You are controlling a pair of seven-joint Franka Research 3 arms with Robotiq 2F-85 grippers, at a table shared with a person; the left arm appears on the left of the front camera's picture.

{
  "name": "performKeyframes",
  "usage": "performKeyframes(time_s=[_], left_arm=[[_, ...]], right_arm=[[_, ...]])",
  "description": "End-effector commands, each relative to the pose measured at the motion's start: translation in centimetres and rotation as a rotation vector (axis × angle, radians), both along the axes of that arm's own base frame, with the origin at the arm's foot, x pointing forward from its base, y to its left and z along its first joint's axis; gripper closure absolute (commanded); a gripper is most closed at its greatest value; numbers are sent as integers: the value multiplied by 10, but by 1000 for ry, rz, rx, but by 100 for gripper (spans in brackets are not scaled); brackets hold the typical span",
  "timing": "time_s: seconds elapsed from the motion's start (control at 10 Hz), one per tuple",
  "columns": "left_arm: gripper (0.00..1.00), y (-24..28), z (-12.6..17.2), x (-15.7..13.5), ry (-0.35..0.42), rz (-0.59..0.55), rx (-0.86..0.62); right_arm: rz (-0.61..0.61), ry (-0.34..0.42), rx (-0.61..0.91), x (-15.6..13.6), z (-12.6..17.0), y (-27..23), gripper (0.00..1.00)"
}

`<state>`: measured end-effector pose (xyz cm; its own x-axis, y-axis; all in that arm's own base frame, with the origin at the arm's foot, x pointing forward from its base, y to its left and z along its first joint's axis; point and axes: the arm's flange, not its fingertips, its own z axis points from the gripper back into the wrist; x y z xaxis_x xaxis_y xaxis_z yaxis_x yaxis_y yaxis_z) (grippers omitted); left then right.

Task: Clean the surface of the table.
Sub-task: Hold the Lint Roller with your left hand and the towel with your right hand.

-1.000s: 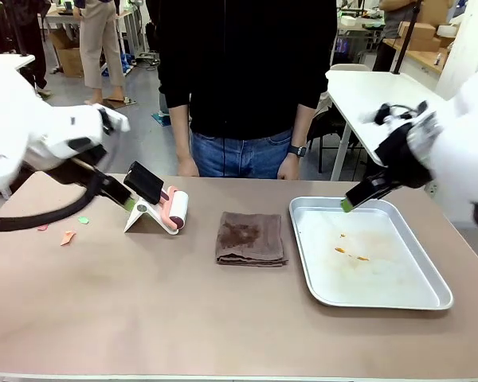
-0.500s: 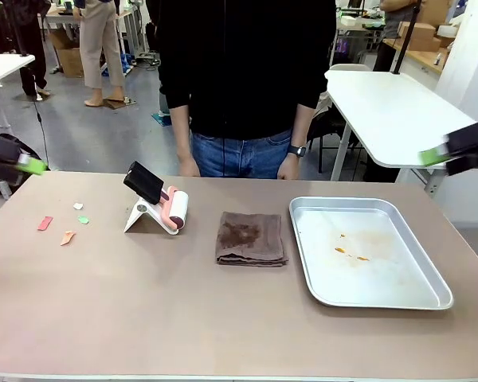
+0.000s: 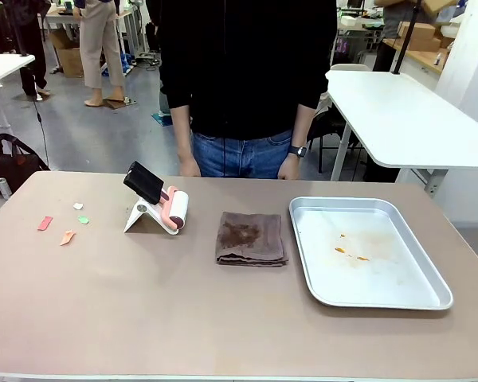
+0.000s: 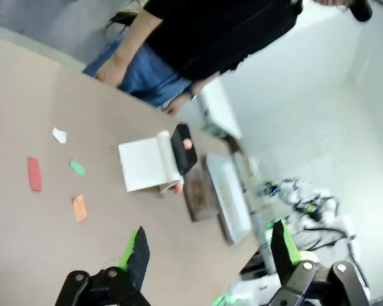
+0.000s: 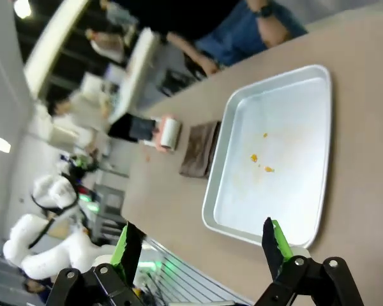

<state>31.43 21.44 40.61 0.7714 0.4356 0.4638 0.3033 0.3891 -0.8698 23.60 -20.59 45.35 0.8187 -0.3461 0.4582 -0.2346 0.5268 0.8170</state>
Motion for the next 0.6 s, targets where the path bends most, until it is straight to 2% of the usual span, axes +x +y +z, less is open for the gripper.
performKeyframes(time_s=[0.0,0.2,0.3,0.4,0.5], left_arm=[[0,22,-34,10,-5,-14,-16],[0,25,-47,8,-12,-3,-21],[0,20,-46,7,-41,15,-33],[0,16,-44,8,-28,52,-4],[0,20,-52,-2,8,7,-45]], right_arm=[[-43,-16,145,-9,-45,-15,0],[-89,-17,197,-19,-65,-33,0],[-113,-32,174,-20,-66,-31,0],[-186,-35,109,-19,-66,-29,0],[-117,6,192,-23,-68,-43,0]])
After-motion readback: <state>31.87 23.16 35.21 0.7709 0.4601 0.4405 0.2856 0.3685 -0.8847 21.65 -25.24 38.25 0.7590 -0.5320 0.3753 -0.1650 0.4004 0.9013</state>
